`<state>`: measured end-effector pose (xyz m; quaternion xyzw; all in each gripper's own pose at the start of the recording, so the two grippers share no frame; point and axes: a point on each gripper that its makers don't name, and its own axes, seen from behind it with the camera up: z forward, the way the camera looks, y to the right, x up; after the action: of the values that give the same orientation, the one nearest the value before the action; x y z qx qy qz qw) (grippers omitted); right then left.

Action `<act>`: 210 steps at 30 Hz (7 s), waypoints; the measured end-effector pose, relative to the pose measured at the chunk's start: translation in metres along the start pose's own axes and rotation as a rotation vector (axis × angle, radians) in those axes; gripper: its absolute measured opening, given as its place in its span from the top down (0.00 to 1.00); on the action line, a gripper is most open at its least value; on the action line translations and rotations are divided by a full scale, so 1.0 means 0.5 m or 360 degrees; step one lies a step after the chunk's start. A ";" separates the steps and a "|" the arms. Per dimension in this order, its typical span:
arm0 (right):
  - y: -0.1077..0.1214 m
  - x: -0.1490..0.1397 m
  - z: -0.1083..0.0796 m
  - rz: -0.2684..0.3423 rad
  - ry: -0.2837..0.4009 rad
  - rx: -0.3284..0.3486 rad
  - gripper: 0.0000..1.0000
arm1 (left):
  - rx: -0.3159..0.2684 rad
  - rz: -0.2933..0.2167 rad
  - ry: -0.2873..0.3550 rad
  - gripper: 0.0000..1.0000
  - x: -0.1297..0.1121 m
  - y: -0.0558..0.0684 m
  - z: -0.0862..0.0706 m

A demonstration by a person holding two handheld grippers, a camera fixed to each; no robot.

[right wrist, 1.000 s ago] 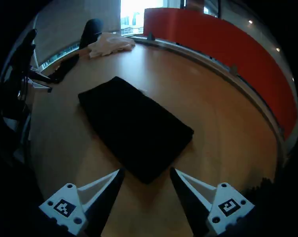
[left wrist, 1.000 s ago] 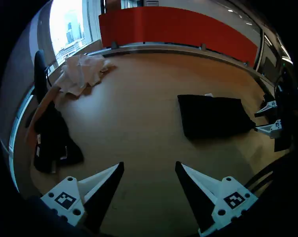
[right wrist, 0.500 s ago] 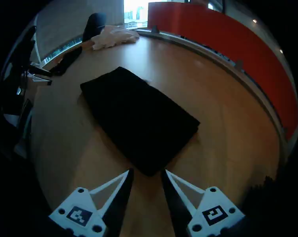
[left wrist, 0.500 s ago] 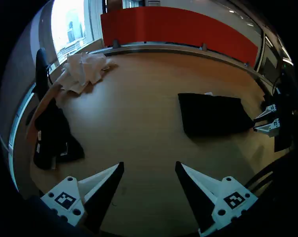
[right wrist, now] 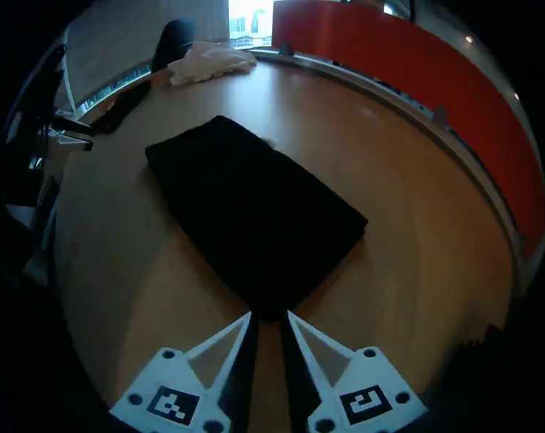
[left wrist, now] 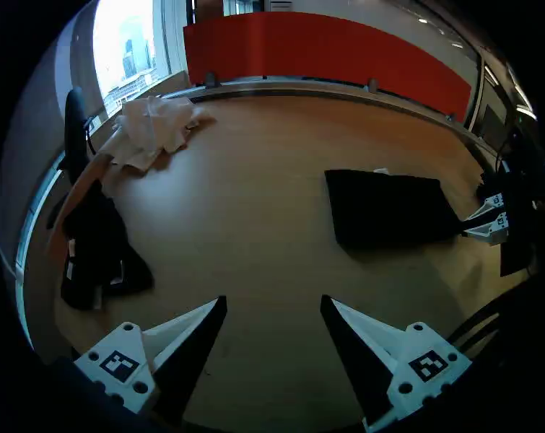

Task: Fold towel

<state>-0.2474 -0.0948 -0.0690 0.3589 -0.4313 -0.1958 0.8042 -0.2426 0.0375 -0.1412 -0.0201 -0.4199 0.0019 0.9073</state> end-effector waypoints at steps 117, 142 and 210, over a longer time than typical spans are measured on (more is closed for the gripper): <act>-0.159 0.332 0.006 -0.0399 0.0263 0.0219 0.97 | 0.0021 -0.0135 0.0084 0.03 0.004 -0.068 -0.042; -0.178 0.348 0.043 -0.0345 0.0251 0.0221 0.79 | 0.0035 -0.0147 0.0089 0.03 -0.004 -0.082 -0.052; -0.117 0.098 0.039 -0.0124 0.0011 0.0091 0.32 | 0.0017 -0.0090 0.0105 0.03 0.023 -0.075 -0.047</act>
<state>-0.2371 -0.1723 -0.0781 0.3990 -0.4197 -0.2133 0.7868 -0.2177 -0.0006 -0.1461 -0.0033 -0.3901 -0.0220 0.9205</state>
